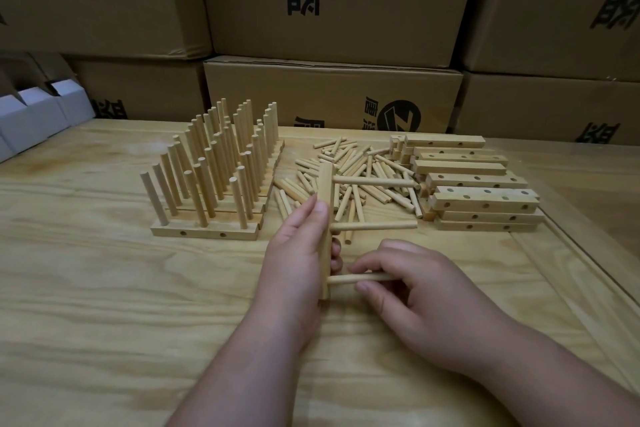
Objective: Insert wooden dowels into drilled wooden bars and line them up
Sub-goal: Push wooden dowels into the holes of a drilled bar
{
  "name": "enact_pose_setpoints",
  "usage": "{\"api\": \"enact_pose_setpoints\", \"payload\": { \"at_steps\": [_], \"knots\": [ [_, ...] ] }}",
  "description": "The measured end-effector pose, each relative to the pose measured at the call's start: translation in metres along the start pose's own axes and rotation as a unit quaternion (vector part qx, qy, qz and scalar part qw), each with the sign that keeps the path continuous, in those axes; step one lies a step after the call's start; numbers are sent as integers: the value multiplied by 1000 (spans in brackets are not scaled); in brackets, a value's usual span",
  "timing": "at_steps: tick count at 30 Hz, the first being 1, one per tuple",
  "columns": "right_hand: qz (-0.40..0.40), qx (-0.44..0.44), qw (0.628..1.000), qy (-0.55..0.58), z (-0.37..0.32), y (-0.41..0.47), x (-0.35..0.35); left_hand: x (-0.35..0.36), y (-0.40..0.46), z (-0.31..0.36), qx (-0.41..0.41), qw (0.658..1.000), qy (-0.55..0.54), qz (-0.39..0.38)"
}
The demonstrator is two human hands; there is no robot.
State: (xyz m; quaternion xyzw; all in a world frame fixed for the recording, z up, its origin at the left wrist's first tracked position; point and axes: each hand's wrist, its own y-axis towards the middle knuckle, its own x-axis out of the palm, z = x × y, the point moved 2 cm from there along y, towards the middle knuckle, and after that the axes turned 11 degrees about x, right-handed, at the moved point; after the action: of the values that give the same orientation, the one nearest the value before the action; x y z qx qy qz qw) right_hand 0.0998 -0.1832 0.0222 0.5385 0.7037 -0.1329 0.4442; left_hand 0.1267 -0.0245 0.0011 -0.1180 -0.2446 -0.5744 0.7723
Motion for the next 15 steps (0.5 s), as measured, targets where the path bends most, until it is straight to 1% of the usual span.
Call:
{"api": "enact_pose_setpoints", "payload": {
  "at_steps": [4, 11, 15],
  "knots": [
    [-4, 2, 1000, -25, -6, 0, 2, -1, 2, -1, 14, 1000, -2, 10],
    [0, -6, 1000, -23, -10, -2, -1, 0, 0, -1, 21, 998, 33, -52],
    [1, -4, 1000, -30, -14, -3, 0, 3, -2, 1, 42, 997, 33, -57]
  ]
}}
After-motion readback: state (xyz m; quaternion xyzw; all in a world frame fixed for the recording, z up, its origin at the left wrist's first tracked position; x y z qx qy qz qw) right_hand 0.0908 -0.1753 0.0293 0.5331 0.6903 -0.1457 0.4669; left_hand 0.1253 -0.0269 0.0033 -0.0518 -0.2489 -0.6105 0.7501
